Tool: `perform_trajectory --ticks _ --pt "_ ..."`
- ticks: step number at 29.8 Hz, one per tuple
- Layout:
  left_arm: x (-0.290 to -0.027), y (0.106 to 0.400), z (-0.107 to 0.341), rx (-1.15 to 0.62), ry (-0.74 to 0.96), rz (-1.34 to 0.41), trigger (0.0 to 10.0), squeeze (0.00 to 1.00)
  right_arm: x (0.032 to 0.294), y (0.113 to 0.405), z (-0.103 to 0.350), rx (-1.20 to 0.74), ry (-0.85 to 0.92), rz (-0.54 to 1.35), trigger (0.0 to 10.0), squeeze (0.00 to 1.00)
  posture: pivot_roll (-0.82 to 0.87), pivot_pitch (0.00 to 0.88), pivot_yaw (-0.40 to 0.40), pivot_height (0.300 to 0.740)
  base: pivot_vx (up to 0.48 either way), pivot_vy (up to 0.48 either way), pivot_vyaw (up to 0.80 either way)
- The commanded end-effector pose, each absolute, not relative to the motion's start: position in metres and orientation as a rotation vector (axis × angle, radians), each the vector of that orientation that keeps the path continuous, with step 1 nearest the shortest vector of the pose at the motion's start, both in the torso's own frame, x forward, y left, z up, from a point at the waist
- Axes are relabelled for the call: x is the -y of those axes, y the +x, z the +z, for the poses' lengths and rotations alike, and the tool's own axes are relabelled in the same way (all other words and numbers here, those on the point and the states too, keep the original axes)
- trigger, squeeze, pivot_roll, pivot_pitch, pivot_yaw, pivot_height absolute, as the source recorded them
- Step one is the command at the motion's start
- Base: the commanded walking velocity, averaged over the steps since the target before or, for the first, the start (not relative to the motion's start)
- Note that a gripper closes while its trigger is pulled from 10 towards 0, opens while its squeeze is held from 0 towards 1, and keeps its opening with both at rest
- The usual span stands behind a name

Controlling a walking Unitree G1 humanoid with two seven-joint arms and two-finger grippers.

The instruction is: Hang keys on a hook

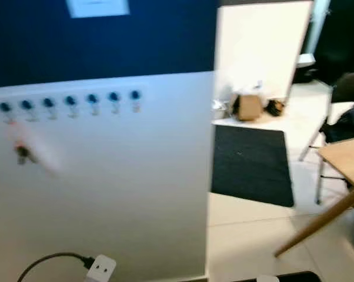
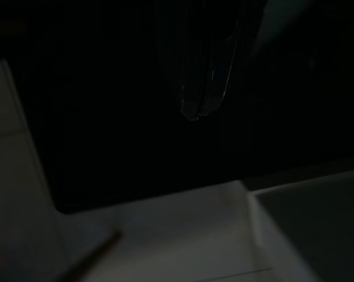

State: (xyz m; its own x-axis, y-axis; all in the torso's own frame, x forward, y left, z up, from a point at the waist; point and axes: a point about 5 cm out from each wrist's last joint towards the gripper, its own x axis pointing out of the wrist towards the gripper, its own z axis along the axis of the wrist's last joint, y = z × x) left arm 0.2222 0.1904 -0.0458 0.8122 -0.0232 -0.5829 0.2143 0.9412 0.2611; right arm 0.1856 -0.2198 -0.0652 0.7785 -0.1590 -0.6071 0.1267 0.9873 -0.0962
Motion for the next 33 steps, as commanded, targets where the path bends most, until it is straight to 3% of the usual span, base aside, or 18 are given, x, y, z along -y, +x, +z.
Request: perform_trajectory --ticks 1,16,33 --pt "-0.1882 0.2171 -0.0497 -0.628 0.327 -0.145 10.0 0.0 0.2236 0.18 -0.0676 -0.68 -0.045 -0.17 10.0 0.0 0.02 0.108 0.083 0.74 0.0 -0.48 -0.8" --pt "-0.1891 0.2154 -0.0505 -0.632 0.326 -0.139 10.0 0.0 0.2229 0.1805 -0.0677 -0.683 -0.049 -0.165 10.0 0.0 0.02 0.11 0.082 0.74 0.0 -0.446 -0.8" --pt "-0.1896 0.2149 -0.0508 -0.633 0.333 -0.142 10.0 0.0 0.2231 0.1795 -0.0682 -0.685 -0.052 -0.168 10.0 0.0 0.02 0.112 0.084 0.74 0.0 0.0 -0.77"
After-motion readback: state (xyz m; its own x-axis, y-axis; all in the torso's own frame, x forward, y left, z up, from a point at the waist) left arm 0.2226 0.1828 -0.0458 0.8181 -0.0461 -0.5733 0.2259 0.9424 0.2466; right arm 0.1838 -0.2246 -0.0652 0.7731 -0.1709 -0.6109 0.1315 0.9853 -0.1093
